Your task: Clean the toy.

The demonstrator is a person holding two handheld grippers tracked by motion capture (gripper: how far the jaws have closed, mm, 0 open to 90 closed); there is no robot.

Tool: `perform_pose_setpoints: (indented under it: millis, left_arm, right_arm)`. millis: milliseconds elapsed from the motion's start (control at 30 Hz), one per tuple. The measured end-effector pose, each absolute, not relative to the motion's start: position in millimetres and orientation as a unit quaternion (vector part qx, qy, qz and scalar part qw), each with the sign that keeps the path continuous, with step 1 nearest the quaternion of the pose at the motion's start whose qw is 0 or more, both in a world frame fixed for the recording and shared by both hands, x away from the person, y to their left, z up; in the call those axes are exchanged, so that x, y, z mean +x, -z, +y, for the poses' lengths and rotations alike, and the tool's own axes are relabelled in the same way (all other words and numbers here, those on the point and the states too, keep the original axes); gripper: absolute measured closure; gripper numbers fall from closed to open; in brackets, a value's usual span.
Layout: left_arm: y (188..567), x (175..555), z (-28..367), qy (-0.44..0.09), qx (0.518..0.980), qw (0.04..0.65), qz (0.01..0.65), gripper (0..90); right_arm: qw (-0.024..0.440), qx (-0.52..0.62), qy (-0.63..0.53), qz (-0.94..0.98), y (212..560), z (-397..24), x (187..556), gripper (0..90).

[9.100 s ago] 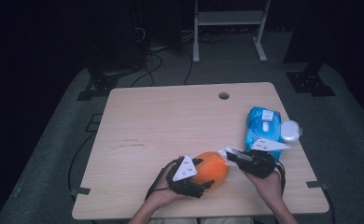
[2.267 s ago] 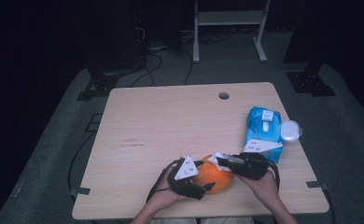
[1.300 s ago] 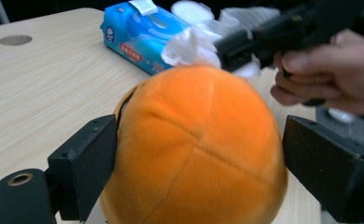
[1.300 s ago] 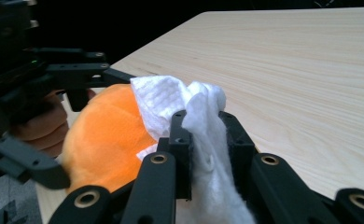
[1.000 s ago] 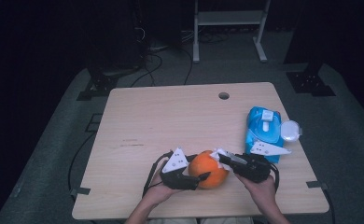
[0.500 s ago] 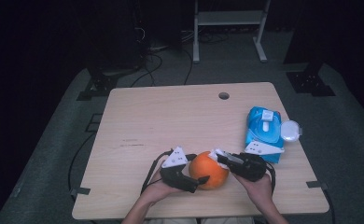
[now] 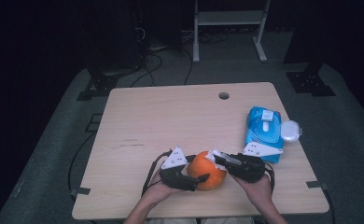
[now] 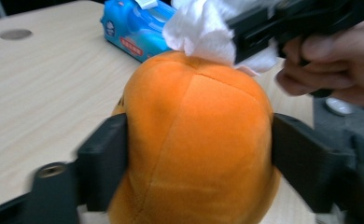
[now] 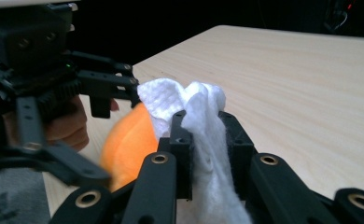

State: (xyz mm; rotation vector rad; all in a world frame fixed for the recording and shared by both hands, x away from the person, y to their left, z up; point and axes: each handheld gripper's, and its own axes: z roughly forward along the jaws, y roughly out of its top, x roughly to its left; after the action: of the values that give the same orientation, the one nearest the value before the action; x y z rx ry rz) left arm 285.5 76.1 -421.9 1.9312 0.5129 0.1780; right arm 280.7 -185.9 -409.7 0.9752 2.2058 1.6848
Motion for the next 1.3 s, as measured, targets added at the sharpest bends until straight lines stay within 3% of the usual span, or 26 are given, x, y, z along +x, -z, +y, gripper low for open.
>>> perform_pose_setpoints:
  millis: [133, 267, 400, 567, 733, 933, 1067, 1200, 1300]
  left_arm:
    - [428, 292, 83, -0.056, 0.792, 0.565, 0.226, 12.7]
    - [436, 292, 78, -0.083, 0.797, 0.552, 0.231, 24.1]
    - [435, 290, 76, -0.083, 0.797, 0.551, 0.235, 26.0]
    - [432, 288, 79, -0.042, 0.809, 0.554, 0.194, 20.9]
    - [436, 290, 71, -0.082, 0.807, 0.541, 0.222, 17.9]
    - [431, 285, 73, -0.093, 0.802, 0.548, 0.217, 33.7]
    - [432, 285, 72, -0.084, 0.802, 0.551, 0.215, 31.5]
    - [435, 288, 69, -0.077, 0.802, 0.545, 0.232, 20.7]
    - [434, 288, 71, -0.08, 0.807, 0.54, 0.228, 27.2]
  right_arm:
    - [0.094, 0.338, -0.572, 0.741, 412, -192, 287, 76.2]
    - [0.106, 0.33, -0.567, 0.747, 408, -188, 281, 77.4]
    - [0.104, 0.3, -0.571, 0.757, 399, -179, 271, 77.2]
    - [0.124, 0.301, -0.558, 0.764, 402, -182, 275, 77.0]
    - [0.104, 0.318, -0.57, 0.751, 406, -192, 283, 77.1]
    - [0.134, 0.305, -0.558, 0.76, 400, -193, 278, 77.3]
    - [0.12, 0.315, -0.562, 0.756, 403, -199, 279, 77.4]
    - [0.113, 0.29, -0.561, 0.767, 397, -188, 271, 77.2]
    - [0.135, 0.272, -0.546, 0.781, 393, -180, 268, 77.0]
